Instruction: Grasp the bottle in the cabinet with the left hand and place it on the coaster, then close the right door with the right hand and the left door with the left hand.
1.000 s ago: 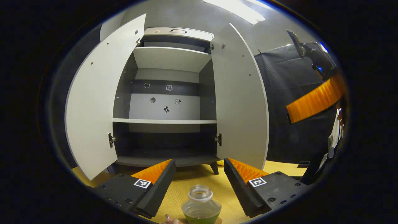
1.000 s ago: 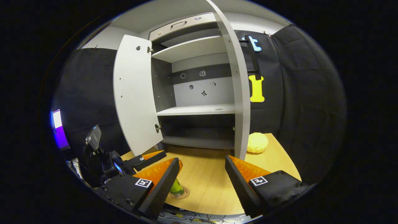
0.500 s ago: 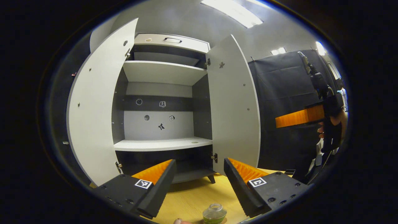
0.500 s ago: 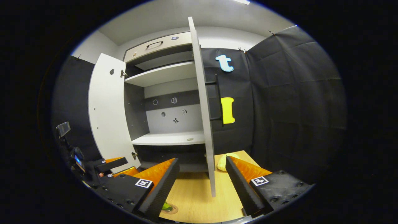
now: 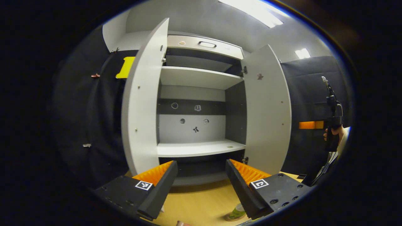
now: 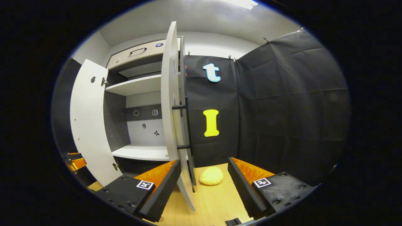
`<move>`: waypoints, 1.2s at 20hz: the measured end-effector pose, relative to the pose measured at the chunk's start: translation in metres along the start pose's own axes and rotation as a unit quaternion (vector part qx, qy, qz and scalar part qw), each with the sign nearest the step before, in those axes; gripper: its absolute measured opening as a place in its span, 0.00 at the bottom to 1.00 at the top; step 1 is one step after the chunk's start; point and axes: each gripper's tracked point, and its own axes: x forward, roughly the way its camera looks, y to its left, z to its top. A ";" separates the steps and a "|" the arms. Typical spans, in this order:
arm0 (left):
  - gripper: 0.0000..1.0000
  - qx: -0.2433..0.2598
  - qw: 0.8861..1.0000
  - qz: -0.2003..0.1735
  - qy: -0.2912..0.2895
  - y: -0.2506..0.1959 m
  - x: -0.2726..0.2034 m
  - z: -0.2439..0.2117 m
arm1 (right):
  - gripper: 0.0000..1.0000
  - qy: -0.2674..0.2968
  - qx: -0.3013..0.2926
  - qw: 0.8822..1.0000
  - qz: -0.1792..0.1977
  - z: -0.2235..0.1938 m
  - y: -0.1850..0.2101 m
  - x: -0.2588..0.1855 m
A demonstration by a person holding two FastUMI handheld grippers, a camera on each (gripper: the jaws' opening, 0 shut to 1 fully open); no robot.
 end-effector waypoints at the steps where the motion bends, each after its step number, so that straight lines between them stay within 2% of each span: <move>1: 0.98 0.004 1.000 0.027 -0.001 0.015 -0.004 0.006 | 0.99 -0.002 0.011 1.000 0.007 0.002 0.001 0.008; 4: 0.98 0.018 0.995 0.094 0.001 0.048 -0.020 0.017 | 0.99 -0.001 0.013 1.000 0.026 -0.005 0.003 0.031; 7: 0.98 0.014 0.990 0.143 0.014 0.067 -0.037 0.013 | 0.99 0.005 -0.002 0.998 0.055 -0.014 0.007 0.041; 11: 0.98 -0.004 0.982 0.189 0.026 0.082 -0.056 0.002 | 0.98 0.014 0.003 0.996 0.092 -0.019 0.009 0.047; 14: 0.98 -0.007 0.974 0.225 0.037 0.103 -0.070 -0.004 | 0.98 0.002 -0.021 0.995 0.100 -0.018 0.015 0.047; 20: 0.98 0.012 0.965 0.259 0.037 0.124 -0.076 0.004 | 0.97 0.008 -0.017 0.991 0.129 -0.020 0.032 0.048; 24: 0.98 0.005 0.965 0.260 0.041 0.124 -0.074 0.002 | 0.97 0.014 -0.017 0.986 0.165 -0.022 0.063 0.049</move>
